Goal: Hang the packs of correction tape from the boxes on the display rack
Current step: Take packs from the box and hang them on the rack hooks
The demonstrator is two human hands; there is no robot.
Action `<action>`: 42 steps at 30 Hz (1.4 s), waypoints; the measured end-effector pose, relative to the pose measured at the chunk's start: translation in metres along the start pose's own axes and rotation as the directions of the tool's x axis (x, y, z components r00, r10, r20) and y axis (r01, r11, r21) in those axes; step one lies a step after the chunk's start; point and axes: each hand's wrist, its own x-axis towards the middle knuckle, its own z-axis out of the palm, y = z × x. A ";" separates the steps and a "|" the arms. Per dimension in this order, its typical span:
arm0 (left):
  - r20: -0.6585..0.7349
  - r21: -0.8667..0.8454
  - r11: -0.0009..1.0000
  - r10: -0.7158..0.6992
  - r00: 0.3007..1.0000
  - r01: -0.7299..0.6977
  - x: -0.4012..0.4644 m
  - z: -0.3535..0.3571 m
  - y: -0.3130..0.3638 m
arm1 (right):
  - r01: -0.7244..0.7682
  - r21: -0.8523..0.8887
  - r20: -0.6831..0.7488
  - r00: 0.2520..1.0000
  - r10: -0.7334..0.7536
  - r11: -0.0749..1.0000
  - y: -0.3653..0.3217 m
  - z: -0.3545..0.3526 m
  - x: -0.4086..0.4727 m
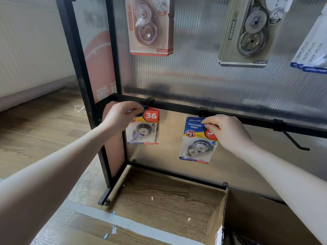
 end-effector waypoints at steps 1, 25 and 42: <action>-0.007 0.027 0.999 0.017 1.000 -0.016 0.001 0.001 0.002 | 0.007 -0.017 -0.001 1.000 -0.007 1.000 0.001 0.001 0.002; -0.126 0.230 0.971 0.090 0.988 -0.059 -0.034 -0.006 0.014 | -0.046 -0.305 -0.066 0.997 0.027 0.951 0.024 -0.015 -0.027; 0.138 0.277 0.957 0.052 0.989 -0.089 -0.124 0.092 0.102 | -0.338 -0.385 0.032 0.925 0.378 0.859 0.129 -0.051 -0.178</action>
